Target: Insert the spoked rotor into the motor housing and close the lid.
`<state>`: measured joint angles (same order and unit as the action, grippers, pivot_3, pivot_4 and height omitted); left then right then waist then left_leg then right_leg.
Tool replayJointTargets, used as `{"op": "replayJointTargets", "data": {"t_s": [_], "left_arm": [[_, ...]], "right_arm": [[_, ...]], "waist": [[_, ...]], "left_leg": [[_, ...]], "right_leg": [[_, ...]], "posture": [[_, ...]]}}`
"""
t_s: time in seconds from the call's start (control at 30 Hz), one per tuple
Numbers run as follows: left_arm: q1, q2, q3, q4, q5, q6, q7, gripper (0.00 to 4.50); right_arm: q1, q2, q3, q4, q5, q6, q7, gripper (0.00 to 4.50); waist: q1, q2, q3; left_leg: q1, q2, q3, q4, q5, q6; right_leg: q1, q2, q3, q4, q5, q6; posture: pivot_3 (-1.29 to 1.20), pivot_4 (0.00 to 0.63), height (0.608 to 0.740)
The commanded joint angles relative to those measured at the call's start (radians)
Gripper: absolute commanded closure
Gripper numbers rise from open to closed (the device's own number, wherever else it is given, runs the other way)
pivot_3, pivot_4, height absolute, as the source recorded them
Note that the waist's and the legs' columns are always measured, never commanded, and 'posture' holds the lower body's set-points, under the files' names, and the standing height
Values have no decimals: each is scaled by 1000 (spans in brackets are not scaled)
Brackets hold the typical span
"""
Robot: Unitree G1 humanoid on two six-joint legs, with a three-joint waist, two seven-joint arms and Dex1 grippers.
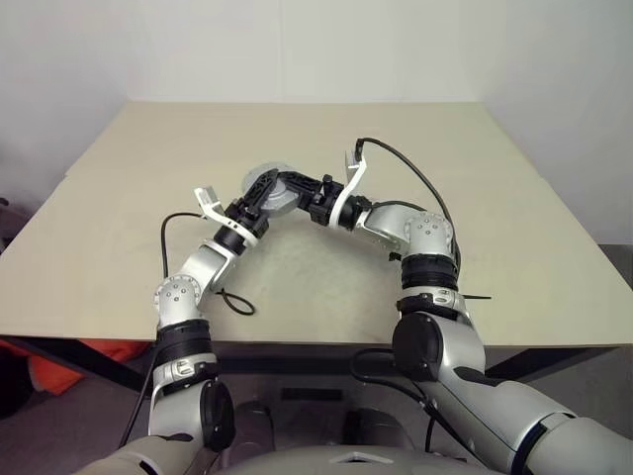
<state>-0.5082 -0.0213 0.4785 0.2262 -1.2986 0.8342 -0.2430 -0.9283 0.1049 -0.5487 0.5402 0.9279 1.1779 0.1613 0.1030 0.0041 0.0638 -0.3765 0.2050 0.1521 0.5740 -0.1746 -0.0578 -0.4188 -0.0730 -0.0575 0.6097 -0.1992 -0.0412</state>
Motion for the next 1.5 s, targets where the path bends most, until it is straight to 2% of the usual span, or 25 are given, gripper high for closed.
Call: {"op": "replayJointTargets", "data": {"t_s": [0.03,0.27,0.47,0.77,1.0,1.13,1.27,1.37,1.5], "left_arm": [[-7,18,-11,-34,13,-15,5,2245],[-10,25,-17,-23,35,-27,0,2245],[-14,34,-4,-17,83,-77,2,2245],[-12,176,223,151,201,-396,185,2245],[-25,205,264,242,276,-480,267,2245],[-21,217,272,259,299,-494,296,2245],[-8,248,280,258,342,-531,316,1103],[-9,291,308,271,384,-594,364,37],[-10,370,320,302,452,-667,405,37]], "right_arm": [[-23,-14,7,-18,5,-64,14,2428],[-24,-18,37,-3,-61,-207,-13,158],[-25,-25,42,31,-97,-296,-34,158],[-4,-47,62,44,-117,-329,-18,158],[-17,-47,76,60,-121,-336,-7,158],[-22,-47,84,76,-122,-345,-2,158],[-27,-46,90,97,-128,-350,1,136],[-35,-51,94,117,-136,-355,8,136],[-56,-66,97,163,-152,-371,21,136]], "waist": [[0,0,0],[0,0,0],[0,0,0],[-12,0,0],[22,-5,0],[20,-7,0],[14,-7,0],[-8,-7,0],[-21,-8,0]], "left_leg": [[0,0,0,1,0,0],[0,0,0,3,0,0],[0,0,0,3,0,0],[2,1,-1,3,0,0],[0,1,-2,6,0,0],[5,1,-3,7,0,0],[12,1,-3,6,0,-1],[14,1,-3,6,1,-2],[16,2,-3,6,2,-4]], "right_leg": [[0,0,0,0,0,0],[0,0,0,2,0,0],[0,0,0,3,0,0],[0,2,0,4,1,0],[2,-1,0,3,1,1],[7,-1,0,4,2,2],[12,0,0,4,-4,4],[13,0,0,5,-4,4],[13,1,1,7,-4,3]], "posture": [[0,0,740],[0,0,740],[0,0,740],[0,0,740],[0,0,740],[0,0,740],[0,0,740],[0,0,740],[0,0,740]]}}
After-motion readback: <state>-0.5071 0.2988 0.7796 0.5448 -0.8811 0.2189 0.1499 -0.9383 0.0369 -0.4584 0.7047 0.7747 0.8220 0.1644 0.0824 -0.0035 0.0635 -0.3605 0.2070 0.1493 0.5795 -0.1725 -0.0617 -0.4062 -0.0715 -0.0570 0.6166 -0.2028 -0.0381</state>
